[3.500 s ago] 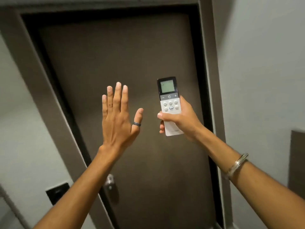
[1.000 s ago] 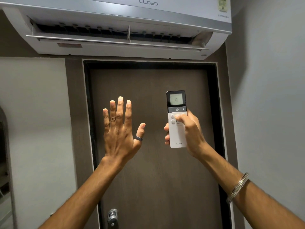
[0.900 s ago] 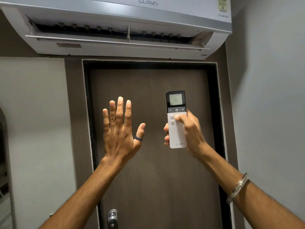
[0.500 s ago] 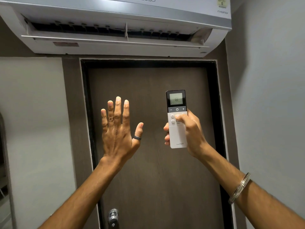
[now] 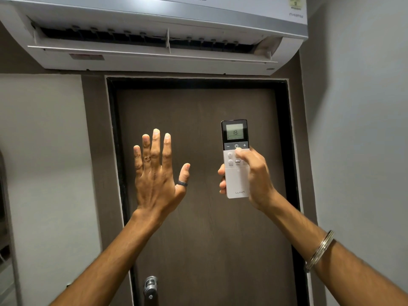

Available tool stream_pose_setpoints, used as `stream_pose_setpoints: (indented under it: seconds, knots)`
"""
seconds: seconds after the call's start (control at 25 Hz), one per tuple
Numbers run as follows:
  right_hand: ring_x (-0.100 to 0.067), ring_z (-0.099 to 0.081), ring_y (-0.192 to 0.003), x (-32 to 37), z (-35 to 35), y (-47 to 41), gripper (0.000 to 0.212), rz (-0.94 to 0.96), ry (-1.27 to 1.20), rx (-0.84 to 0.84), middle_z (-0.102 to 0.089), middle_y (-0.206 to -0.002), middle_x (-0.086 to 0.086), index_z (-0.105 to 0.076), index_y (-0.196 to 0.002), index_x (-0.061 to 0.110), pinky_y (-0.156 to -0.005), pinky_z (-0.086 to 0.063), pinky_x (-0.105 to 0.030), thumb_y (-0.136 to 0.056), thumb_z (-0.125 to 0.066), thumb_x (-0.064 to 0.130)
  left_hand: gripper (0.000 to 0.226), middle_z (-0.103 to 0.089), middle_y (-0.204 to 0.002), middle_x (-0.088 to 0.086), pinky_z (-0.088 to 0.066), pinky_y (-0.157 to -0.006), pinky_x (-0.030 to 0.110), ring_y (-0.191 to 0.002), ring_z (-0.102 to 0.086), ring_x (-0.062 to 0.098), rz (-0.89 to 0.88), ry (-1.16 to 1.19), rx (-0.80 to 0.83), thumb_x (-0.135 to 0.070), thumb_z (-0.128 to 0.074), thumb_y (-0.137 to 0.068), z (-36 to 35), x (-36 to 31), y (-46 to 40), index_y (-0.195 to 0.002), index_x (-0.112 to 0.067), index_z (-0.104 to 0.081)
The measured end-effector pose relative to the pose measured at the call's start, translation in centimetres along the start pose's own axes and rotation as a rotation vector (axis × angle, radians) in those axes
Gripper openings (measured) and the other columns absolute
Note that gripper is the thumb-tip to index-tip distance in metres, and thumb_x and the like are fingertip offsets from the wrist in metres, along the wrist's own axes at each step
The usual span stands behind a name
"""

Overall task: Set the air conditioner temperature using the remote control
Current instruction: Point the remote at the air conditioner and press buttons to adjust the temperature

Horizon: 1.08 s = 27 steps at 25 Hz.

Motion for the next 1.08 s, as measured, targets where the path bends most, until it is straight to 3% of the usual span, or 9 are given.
stream_pose_setpoints:
  seconds: [0.08,0.16,0.36,0.68,1.08]
  knots:
    - [-0.034,-0.069,-0.051,-0.1,-0.1,-0.2,0.063,-0.051,-0.019,-0.017,-0.074,-0.075,-0.018,-0.057,-0.118,-0.008,-0.061,-0.061,-0.044,-0.096,-0.046,0.050,0.082,-0.011,-0.172,0.018,-0.003,-0.130,0.054,-0.160,-0.006,0.037,-0.001,-0.005,0.001,-0.055,-0.042,-0.100,0.2,0.2,0.1,-0.163,-0.008,-0.020]
    - [-0.034,-0.069,-0.050,-0.2,-0.2,-0.2,0.069,-0.065,-0.011,-0.027,-0.074,-0.075,-0.018,-0.056,-0.121,-0.010,-0.058,-0.062,-0.044,-0.096,-0.044,0.054,0.082,-0.012,-0.172,0.018,-0.003,-0.130,0.053,-0.160,-0.006,0.037,-0.001,-0.010,0.002,-0.055,-0.043,-0.100,0.3,0.3,0.1,-0.163,-0.008,-0.020]
    - [-0.033,-0.071,-0.050,0.1,-0.4,0.4,0.050,-0.017,0.056,-0.055,-0.077,-0.074,-0.017,-0.061,-0.108,0.003,-0.054,-0.063,-0.043,-0.104,-0.042,0.049,0.082,-0.012,-0.172,0.019,-0.005,-0.130,0.054,-0.160,-0.007,0.037,0.000,-0.015,0.002,-0.055,-0.044,-0.100,1.0,0.4,0.2,-0.163,-0.009,-0.021]
    - [-0.028,-0.071,-0.050,0.5,-0.5,0.8,0.043,-0.028,0.058,-0.068,-0.076,-0.072,-0.012,-0.059,-0.114,0.006,-0.054,-0.062,-0.041,-0.113,-0.037,0.044,0.083,-0.012,-0.172,0.019,-0.004,-0.130,0.054,-0.160,-0.007,0.037,-0.003,-0.014,0.009,-0.056,-0.044,-0.099,1.7,0.4,0.5,-0.163,-0.009,-0.021]
    - [-0.030,-0.071,-0.049,0.8,-0.6,1.2,0.047,-0.026,0.074,-0.067,-0.077,-0.072,-0.013,-0.062,-0.106,0.010,-0.052,-0.062,-0.040,-0.097,-0.044,0.052,0.082,-0.011,-0.173,0.015,0.002,-0.132,0.046,-0.161,-0.003,0.033,-0.016,-0.003,-0.006,-0.056,-0.043,-0.100,1.9,0.2,0.5,-0.164,-0.010,-0.019]
Point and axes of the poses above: each hand's wrist, its own y-axis away from the middle knuckle, its own z-axis out of the back of the hand, x = y × z, the point moved 1 cm from there along -y, towards the middle knuckle
